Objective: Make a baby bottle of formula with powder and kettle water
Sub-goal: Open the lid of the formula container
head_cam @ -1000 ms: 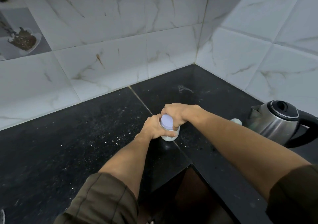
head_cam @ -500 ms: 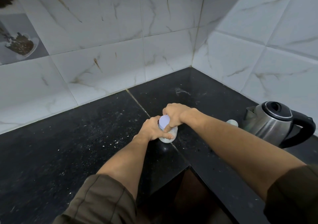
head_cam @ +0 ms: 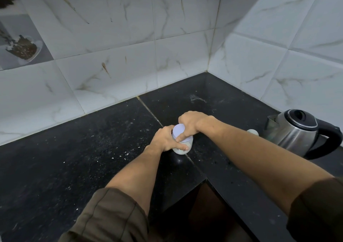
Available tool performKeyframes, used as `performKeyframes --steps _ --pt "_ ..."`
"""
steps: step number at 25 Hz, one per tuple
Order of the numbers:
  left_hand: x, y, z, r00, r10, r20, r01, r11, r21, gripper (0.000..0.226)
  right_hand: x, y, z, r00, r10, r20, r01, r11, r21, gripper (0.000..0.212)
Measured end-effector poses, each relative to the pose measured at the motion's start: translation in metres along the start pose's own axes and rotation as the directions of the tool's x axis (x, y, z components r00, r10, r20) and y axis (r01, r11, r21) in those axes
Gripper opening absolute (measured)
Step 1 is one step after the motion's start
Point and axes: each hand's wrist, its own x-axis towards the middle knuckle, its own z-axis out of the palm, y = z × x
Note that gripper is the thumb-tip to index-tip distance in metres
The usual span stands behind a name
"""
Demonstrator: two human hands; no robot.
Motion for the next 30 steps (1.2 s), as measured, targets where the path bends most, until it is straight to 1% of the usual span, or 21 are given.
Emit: performKeyframes --steps 1,2,4,5,7,8,9,12,14,17,19,21,22,23,24,26,28,30 --pt "0.000 0.000 0.000 1.000 -0.002 -0.002 0.002 1.000 -0.002 0.082 0.000 -0.002 -0.002 1.000 -0.028 0.008 0.028 1.000 -0.001 0.066" --pt "0.000 -0.001 0.000 1.000 -0.008 -0.005 0.008 1.000 -0.004 0.085 0.000 -0.002 -0.005 0.997 -0.066 0.031 0.066 0.998 0.000 0.064" --pt "-0.001 -0.002 0.000 1.000 -0.016 -0.008 0.016 1.000 -0.006 0.089 -0.001 -0.004 -0.010 0.988 -0.130 0.077 0.132 0.991 -0.022 0.073" --pt "0.000 -0.002 0.000 1.000 -0.016 -0.006 0.016 1.000 -0.002 0.089 -0.002 -0.005 -0.011 0.987 -0.140 0.083 0.142 0.989 -0.031 0.079" --pt "0.000 0.000 -0.001 1.000 -0.012 0.005 0.012 1.000 0.023 0.087 -0.001 -0.006 -0.011 0.993 -0.100 0.064 0.101 0.995 -0.019 0.094" --pt "0.000 0.001 -0.001 1.000 -0.009 0.009 0.008 0.999 0.039 0.084 -0.001 -0.007 -0.010 0.996 -0.068 0.054 0.069 0.997 -0.024 0.097" --pt "0.000 0.002 -0.002 1.000 -0.005 0.013 0.005 0.999 0.047 0.082 -0.001 -0.009 -0.010 0.997 -0.052 0.048 0.054 0.997 -0.046 0.093" --pt "0.000 0.001 -0.002 1.000 -0.010 0.008 0.010 1.000 0.027 0.080 0.001 -0.011 -0.012 0.993 -0.102 0.055 0.108 0.989 -0.103 0.065" --pt "0.000 0.001 -0.001 1.000 -0.006 0.006 0.006 1.000 0.014 0.078 0.000 -0.010 -0.017 0.989 -0.135 0.068 0.140 0.987 -0.077 0.061" --pt "-0.001 0.001 0.000 1.000 -0.017 0.001 0.017 1.000 0.006 0.082 -0.002 -0.007 -0.017 0.984 -0.160 0.076 0.162 0.986 -0.030 0.069" --pt "0.001 0.002 0.001 1.000 -0.024 0.003 0.024 1.000 0.016 0.084 -0.001 -0.007 -0.013 0.983 -0.177 0.057 0.180 0.982 -0.050 0.080" --pt "0.002 0.002 0.000 1.000 -0.027 0.007 0.027 0.999 0.037 0.085 0.001 -0.008 -0.012 0.989 -0.146 0.029 0.148 0.986 -0.079 0.095" --pt "0.001 0.003 -0.001 1.000 -0.028 0.011 0.028 0.999 0.043 0.086 0.001 -0.009 -0.014 0.994 -0.110 0.028 0.112 0.990 -0.083 0.099" --pt "0.001 0.003 -0.001 0.999 -0.031 0.013 0.030 0.998 0.047 0.086 0.002 -0.009 -0.016 0.996 -0.084 0.038 0.087 0.992 -0.091 0.096" --pt "0.001 0.004 -0.002 0.999 -0.035 0.012 0.034 0.998 0.049 0.085 0.002 -0.008 -0.017 0.995 -0.081 0.053 0.087 0.990 -0.108 0.088" --pt "0.000 0.004 -0.001 0.999 -0.047 0.004 0.047 0.998 0.047 0.087 0.003 -0.009 -0.017 0.988 -0.132 0.079 0.142 0.980 -0.138 0.074" --pt "0.001 0.003 0.000 0.999 -0.054 -0.001 0.054 0.998 0.040 0.092 0.001 -0.009 -0.015 0.978 -0.191 0.084 0.202 0.967 -0.153 0.071" --pt "0.001 0.002 0.002 0.998 -0.059 -0.006 0.059 0.998 0.038 0.090 -0.002 -0.007 -0.012 0.975 -0.210 0.078 0.219 0.966 -0.139 0.071"
